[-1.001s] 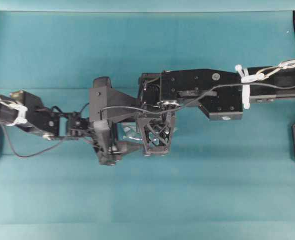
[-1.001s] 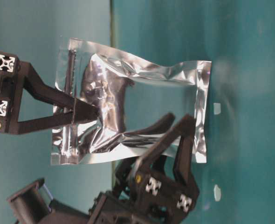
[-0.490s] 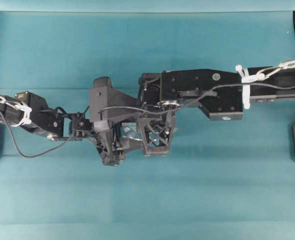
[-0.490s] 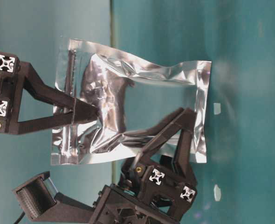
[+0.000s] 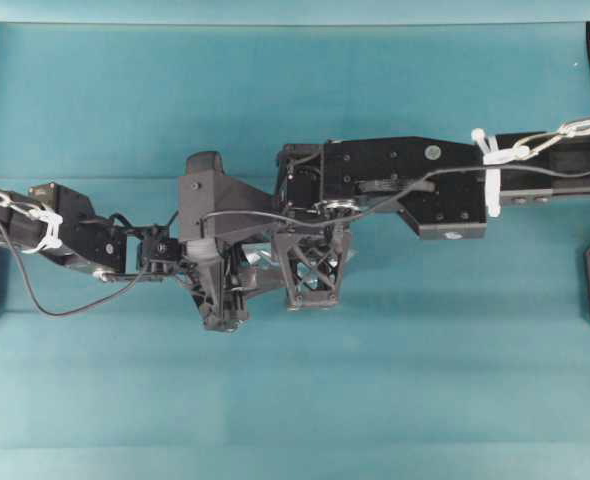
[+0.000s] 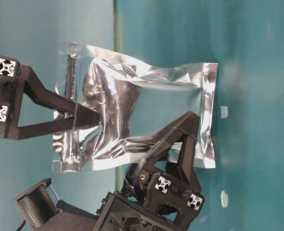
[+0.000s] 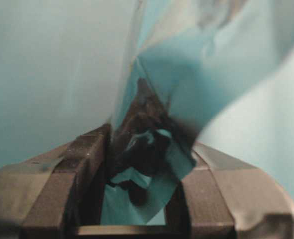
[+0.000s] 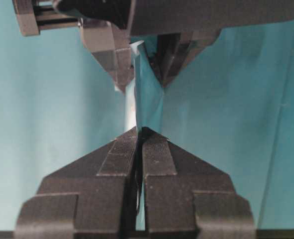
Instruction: Hand over the silver zip bag and make it stand upright.
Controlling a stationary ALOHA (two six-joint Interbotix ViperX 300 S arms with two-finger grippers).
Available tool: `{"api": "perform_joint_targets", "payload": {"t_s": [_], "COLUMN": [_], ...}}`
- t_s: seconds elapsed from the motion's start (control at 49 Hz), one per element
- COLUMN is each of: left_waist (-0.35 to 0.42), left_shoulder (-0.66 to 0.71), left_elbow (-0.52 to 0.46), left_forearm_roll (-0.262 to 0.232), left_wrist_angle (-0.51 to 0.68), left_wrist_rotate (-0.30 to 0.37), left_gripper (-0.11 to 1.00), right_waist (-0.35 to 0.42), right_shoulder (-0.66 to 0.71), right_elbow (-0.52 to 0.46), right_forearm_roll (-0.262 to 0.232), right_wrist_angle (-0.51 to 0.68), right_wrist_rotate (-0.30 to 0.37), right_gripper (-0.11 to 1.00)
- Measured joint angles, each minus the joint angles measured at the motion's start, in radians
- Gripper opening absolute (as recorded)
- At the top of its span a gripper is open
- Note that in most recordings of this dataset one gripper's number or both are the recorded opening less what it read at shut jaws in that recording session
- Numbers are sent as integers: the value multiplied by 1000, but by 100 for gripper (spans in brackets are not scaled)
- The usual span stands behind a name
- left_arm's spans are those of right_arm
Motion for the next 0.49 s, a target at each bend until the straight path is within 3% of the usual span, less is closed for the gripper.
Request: {"api": "perform_joint_targets", "payload": {"t_s": [0.143, 0.225, 0.306, 0.49], "left_waist": [-2, -2, -3, -2], "left_shoulder": [0, 0, 0, 2], "left_elbow": [2, 2, 2, 2], "left_forearm_roll": [0, 0, 0, -2], "left_wrist_angle": [6, 8, 11, 11], "left_wrist_rotate": [5, 8, 11, 17], "left_gripper": [31, 31, 31, 31], "right_waist": [3, 3, 5, 9], "right_shoulder": [0, 0, 2, 2], "right_elbow": [3, 3, 3, 14], "right_forearm_roll": [2, 3, 8, 12], "right_wrist_angle": [-6, -6, 3, 40], "right_wrist_rotate": [-2, -3, -2, -3], "right_gripper": [2, 10, 27, 80]}}
